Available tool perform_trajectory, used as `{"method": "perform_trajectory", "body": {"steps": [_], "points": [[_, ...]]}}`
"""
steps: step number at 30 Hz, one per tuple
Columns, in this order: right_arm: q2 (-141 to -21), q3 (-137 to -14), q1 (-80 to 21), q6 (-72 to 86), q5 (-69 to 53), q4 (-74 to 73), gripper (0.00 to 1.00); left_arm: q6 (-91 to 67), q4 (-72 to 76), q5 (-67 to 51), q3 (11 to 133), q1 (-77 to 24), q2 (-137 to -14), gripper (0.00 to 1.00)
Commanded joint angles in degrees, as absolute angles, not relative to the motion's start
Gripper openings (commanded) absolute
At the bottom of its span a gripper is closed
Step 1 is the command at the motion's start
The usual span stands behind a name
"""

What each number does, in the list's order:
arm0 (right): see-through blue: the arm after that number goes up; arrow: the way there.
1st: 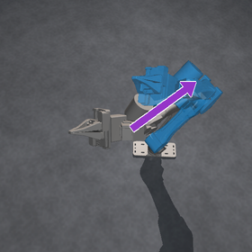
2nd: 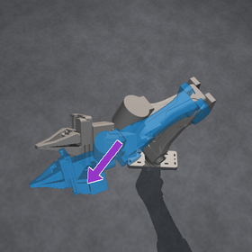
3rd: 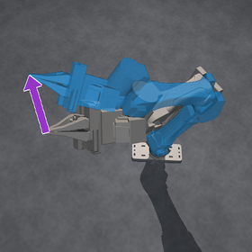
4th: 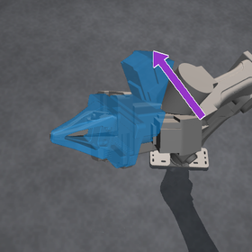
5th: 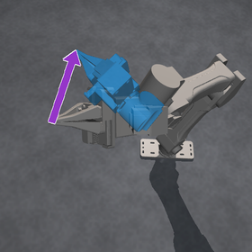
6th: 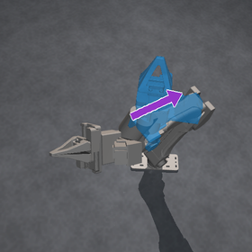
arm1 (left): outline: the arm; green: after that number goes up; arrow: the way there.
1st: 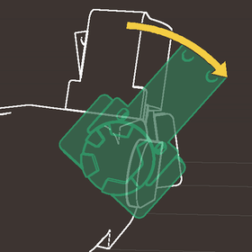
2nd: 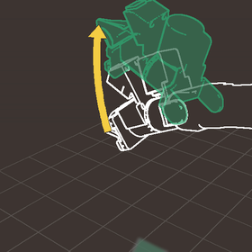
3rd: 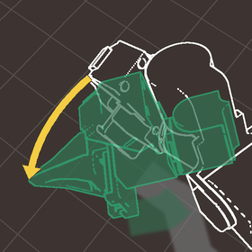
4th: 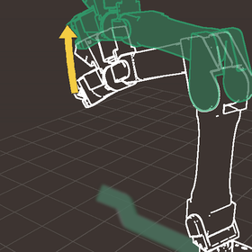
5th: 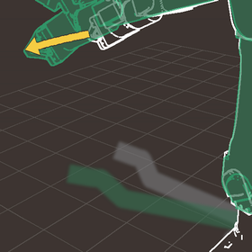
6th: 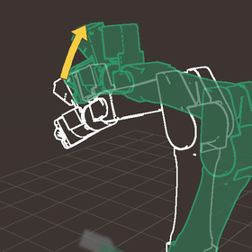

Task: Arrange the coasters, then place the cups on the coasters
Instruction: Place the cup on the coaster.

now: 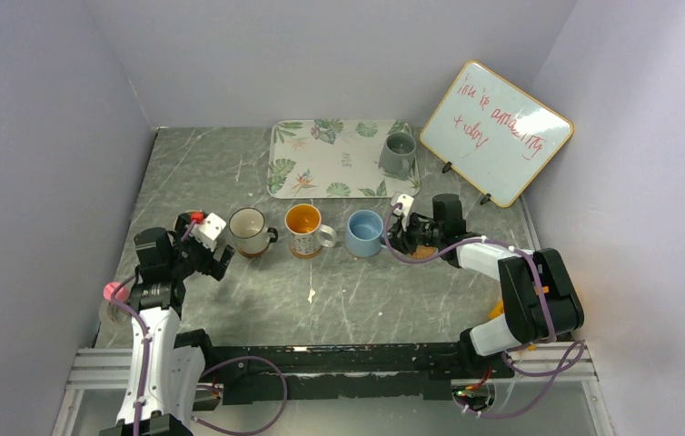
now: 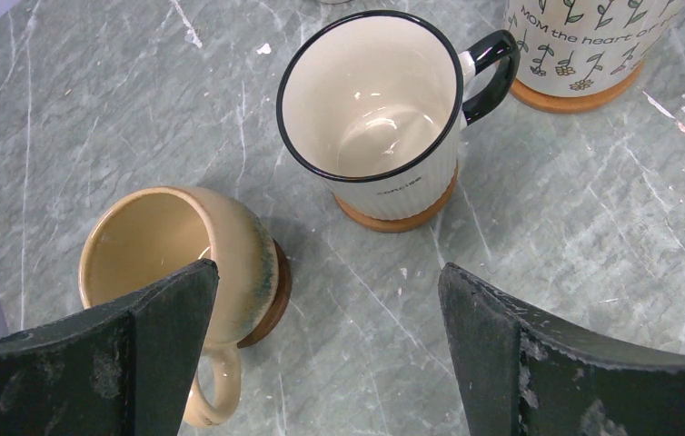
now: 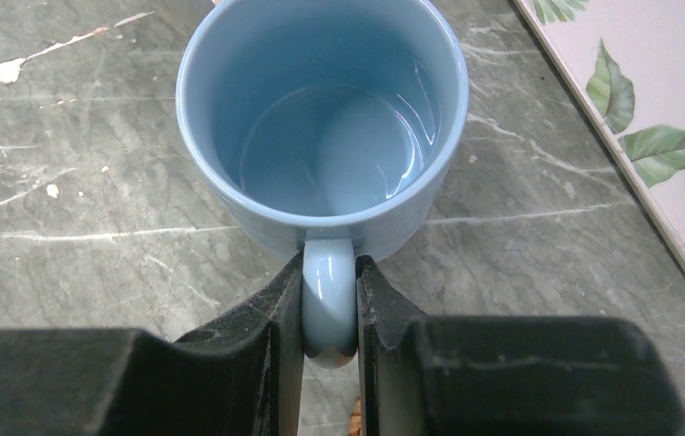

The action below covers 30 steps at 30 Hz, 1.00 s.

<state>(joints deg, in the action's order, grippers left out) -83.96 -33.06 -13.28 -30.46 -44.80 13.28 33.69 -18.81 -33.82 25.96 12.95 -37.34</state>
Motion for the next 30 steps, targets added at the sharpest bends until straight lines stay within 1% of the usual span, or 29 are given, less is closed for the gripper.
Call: {"method": "perform_trajectory", "body": {"steps": [1,8,30], "points": [[-81.8,-35.4,-12.7,-32.3,-47.1,15.9,0.17,34.5,-19.2,-35.7,25.9,13.3,-37.0,0.96],[-82.5,-35.6,-12.7,-31.9,-47.2,16.3,0.19,34.5,-19.2,-35.7,25.9,13.3,-37.0,0.96],[-83.4,-35.7,-12.8,-31.2,-46.8,17.1,0.19,34.5,-19.2,-35.7,25.9,13.2,-36.9,0.96]]}}
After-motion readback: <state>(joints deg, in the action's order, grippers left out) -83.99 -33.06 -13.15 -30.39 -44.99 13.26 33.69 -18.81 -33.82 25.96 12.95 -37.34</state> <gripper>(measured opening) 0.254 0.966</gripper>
